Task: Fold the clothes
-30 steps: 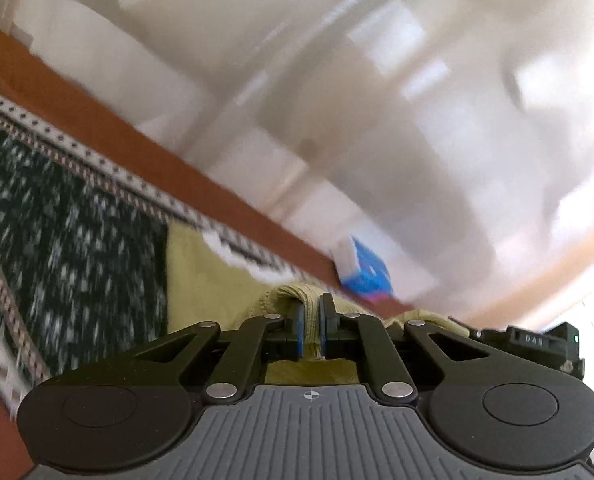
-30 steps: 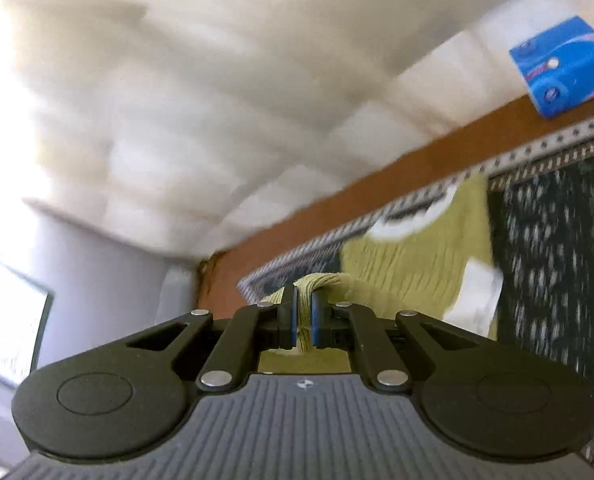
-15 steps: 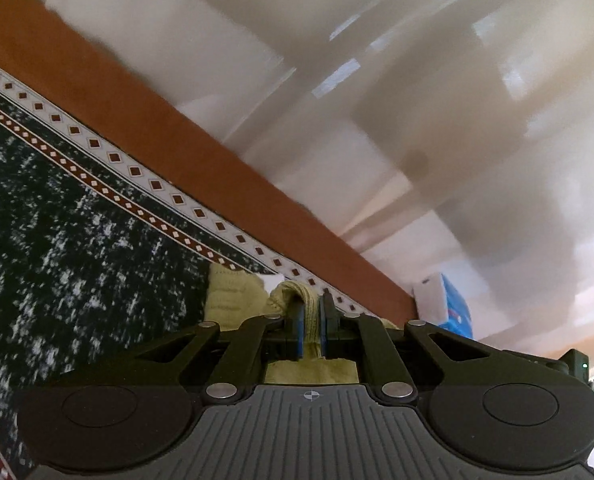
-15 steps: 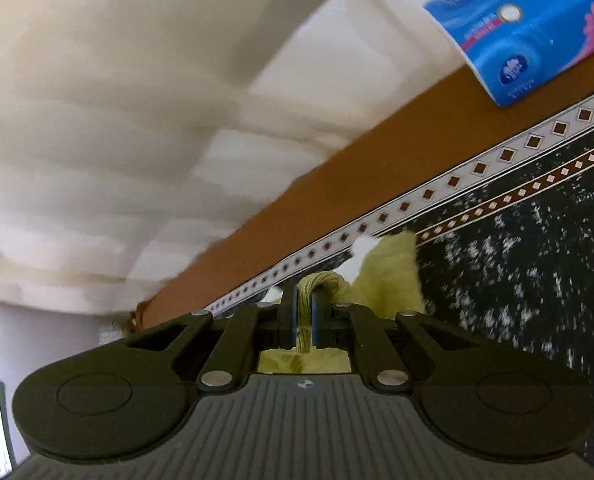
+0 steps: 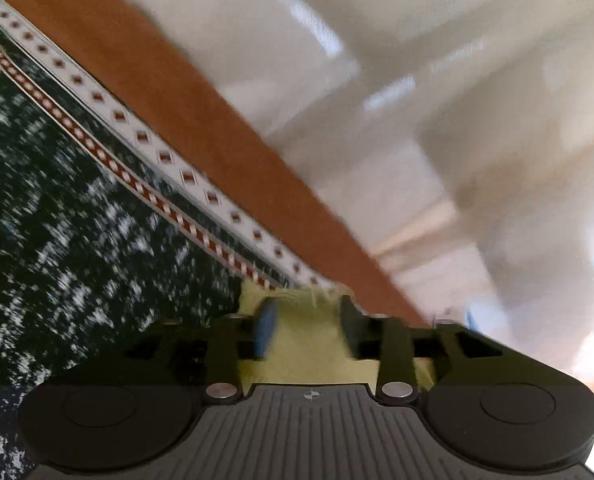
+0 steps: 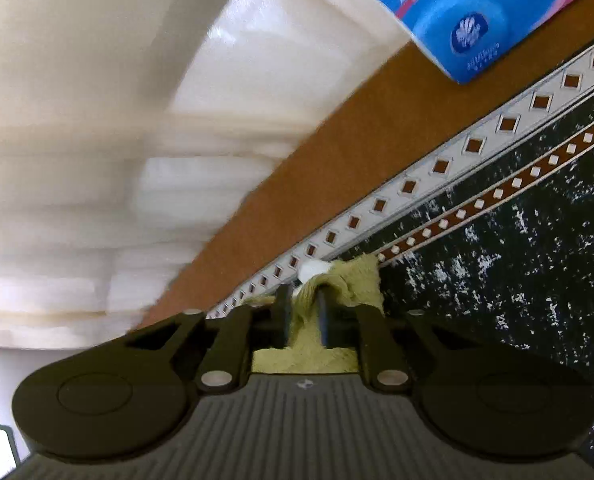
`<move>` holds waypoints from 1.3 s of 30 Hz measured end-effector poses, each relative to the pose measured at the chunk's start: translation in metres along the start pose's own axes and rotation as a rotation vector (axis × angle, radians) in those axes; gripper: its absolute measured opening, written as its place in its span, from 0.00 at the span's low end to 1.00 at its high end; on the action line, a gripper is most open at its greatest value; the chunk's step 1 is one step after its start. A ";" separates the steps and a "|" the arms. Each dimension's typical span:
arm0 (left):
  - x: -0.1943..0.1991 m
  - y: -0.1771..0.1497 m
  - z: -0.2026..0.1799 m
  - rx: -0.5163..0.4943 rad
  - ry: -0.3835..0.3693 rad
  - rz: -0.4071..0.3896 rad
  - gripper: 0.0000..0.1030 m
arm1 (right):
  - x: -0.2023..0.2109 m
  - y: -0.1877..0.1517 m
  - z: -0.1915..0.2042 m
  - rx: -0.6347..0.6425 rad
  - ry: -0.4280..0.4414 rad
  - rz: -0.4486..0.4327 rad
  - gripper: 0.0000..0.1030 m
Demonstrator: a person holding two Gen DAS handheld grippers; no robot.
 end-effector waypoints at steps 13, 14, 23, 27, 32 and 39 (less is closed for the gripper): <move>0.059 0.022 -0.060 -0.479 0.070 -0.014 0.63 | 0.057 -0.016 0.049 0.394 -0.141 -0.095 0.44; 0.057 0.020 -0.062 -0.524 0.082 0.008 0.64 | 0.057 -0.019 0.053 0.444 -0.160 -0.097 0.44; 0.002 -0.027 -0.022 -0.554 0.189 0.156 0.64 | 0.022 -0.039 0.047 0.592 -0.282 -0.031 0.49; -0.012 -0.030 -0.022 -0.578 0.194 0.170 0.60 | 0.006 -0.039 0.041 0.578 -0.282 0.018 0.46; -0.017 -0.023 -0.021 -0.565 0.180 0.141 0.11 | -0.005 -0.041 0.039 0.586 -0.270 0.054 0.08; -0.021 -0.027 -0.021 -0.579 0.126 0.150 0.03 | 0.026 -0.043 0.028 0.476 -0.194 -0.020 0.06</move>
Point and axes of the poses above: each gripper's, at about its wrist camera, not at the fingertips, and x roughly against the way its jaws point, z to its left, y to its top, the point moved 7 cm from there along -x, roughly the way its jaws point, and after that the axes turned 2 degrees about x, right-handed, at the moved point
